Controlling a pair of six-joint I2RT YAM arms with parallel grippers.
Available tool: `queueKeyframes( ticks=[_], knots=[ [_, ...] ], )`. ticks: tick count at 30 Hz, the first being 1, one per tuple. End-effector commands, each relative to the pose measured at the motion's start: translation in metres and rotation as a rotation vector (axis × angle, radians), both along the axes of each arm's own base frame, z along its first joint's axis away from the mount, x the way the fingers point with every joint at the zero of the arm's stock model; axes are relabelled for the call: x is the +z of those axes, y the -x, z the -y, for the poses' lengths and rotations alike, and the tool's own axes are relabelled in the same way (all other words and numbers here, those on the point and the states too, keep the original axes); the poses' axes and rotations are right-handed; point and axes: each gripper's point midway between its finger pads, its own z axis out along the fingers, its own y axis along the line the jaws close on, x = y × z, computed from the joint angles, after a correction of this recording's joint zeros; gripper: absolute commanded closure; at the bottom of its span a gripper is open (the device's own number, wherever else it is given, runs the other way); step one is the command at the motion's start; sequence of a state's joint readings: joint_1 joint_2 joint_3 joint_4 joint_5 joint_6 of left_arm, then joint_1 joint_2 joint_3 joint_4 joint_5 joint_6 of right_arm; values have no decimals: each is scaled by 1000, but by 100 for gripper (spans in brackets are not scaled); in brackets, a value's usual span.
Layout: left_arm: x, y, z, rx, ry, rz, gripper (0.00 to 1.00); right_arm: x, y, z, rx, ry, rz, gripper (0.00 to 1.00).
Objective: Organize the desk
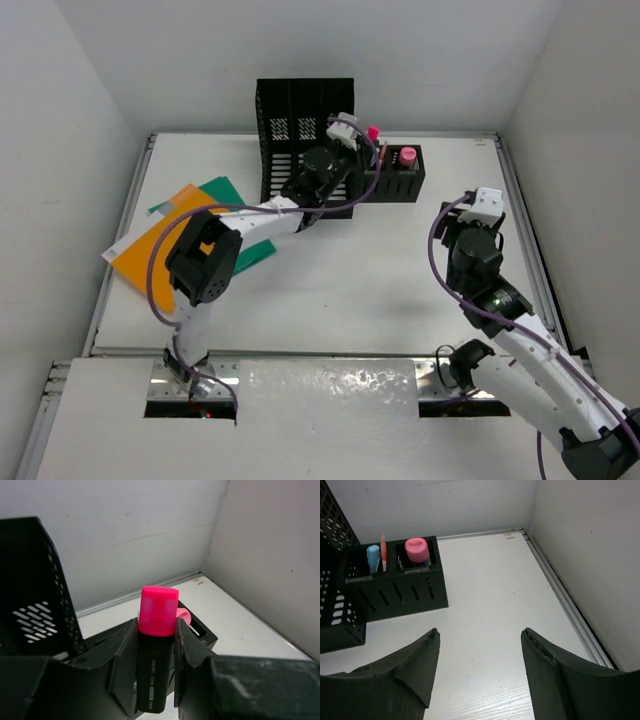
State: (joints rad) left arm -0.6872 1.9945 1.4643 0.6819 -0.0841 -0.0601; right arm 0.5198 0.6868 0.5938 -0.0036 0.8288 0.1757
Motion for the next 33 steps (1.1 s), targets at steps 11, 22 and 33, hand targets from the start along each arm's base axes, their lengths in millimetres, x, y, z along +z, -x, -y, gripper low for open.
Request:
queueKeyframes(
  ticks=[11,22,33],
  knots=[
    [5,-33,37,-93,213,79,100,-2,4,-3,22,-31,-21,36],
    [-12,-66,45,-35,194,80,100,-14,6,-2,23,-9,-59,36],
    [-34,-89,38,69,80,93,100,-23,8,1,12,20,-82,36]
  ],
)
